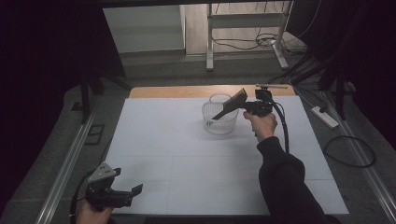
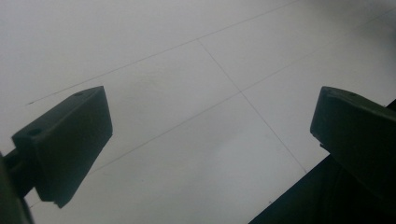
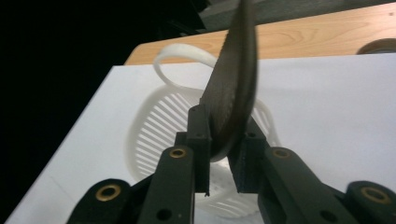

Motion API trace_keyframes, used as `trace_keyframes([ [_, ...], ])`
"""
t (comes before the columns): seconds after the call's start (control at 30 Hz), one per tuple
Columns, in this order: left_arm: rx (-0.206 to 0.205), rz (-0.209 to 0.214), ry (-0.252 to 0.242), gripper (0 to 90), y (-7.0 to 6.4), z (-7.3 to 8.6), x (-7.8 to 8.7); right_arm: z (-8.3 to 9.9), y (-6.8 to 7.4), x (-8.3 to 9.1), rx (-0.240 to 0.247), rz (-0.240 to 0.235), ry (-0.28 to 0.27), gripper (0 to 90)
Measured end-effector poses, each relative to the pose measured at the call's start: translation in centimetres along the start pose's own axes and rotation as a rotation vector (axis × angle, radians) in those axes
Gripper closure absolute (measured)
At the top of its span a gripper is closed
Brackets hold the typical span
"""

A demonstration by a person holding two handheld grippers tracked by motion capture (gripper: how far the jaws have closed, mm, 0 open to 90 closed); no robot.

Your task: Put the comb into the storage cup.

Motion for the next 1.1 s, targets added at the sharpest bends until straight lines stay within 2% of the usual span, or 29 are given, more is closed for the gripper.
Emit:
trace_keyframes([
  [0.1, 0.002, 0.001, -0.001, 0.0, 0.0, 0.0, 0.0, 0.1, -0.1, 0.0, 0.017, 0.027, 0.007, 76.5],
  [0.4, 0.006, 0.004, -0.005, 0.0, 0.0, 0.0, 0.0, 0.2, -0.7, -0.1, 0.038, 0.068, 0.018, 71.2],
  [0.5, 0.007, 0.006, -0.005, 0.0, 0.0, 0.0, 0.0, 0.4, -0.8, -0.3, 0.059, 0.099, 0.027, 69.0],
  [0.7, 0.008, 0.007, -0.005, 0.0, 0.0, 0.0, 0.0, 0.4, -1.0, -0.3, 0.066, 0.11, 0.031, 66.9],
  [0.87, 0.009, 0.006, -0.006, 0.0, 0.1, 0.0, 0.0, 0.7, -1.3, -0.5, 0.096, 0.151, 0.046, 61.8],
  [1.03, 0.012, 0.007, -0.008, 0.0, 0.1, 0.0, 0.0, 0.8, -1.5, -0.7, 0.101, 0.159, 0.053, 57.0],
  [1.1, 0.012, 0.007, -0.008, 0.0, 0.1, 0.0, 0.0, 0.8, -1.5, -0.7, 0.123, 0.178, 0.057, 53.0],
])
Point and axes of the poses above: each handheld gripper's, and its own axes: x roughly backward along the jaws, z roughly out of its underside, y roughly to its left, the point moved 5 cm from there along -x, roughly forward along the jaws, and after that the axes turned 2 degrees about -y, right-handed, at the moved point
